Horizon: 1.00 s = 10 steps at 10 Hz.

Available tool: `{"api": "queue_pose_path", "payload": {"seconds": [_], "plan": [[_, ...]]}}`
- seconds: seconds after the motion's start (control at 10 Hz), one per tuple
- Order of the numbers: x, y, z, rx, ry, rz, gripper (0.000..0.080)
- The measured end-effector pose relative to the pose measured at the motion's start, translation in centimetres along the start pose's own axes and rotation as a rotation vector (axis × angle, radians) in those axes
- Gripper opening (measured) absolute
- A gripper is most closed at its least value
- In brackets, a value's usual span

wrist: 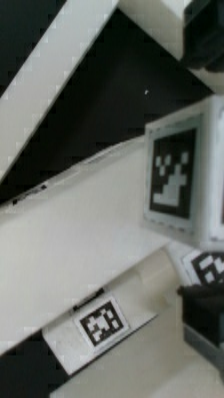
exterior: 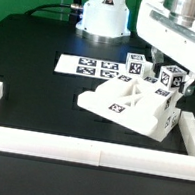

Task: Assemble chair

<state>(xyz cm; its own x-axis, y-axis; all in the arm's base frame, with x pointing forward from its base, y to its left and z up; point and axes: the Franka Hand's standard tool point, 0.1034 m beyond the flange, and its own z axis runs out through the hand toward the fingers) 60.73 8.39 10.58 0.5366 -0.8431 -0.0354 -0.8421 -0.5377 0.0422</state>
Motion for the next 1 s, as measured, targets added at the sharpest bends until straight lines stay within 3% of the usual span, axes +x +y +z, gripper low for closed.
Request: {"api": "queue_pose_path", "payload": {"seconds": [1.0], "plan": [[-0.63,-0.16,0.11,-0.005,0.000,-0.894,0.0648]]}}
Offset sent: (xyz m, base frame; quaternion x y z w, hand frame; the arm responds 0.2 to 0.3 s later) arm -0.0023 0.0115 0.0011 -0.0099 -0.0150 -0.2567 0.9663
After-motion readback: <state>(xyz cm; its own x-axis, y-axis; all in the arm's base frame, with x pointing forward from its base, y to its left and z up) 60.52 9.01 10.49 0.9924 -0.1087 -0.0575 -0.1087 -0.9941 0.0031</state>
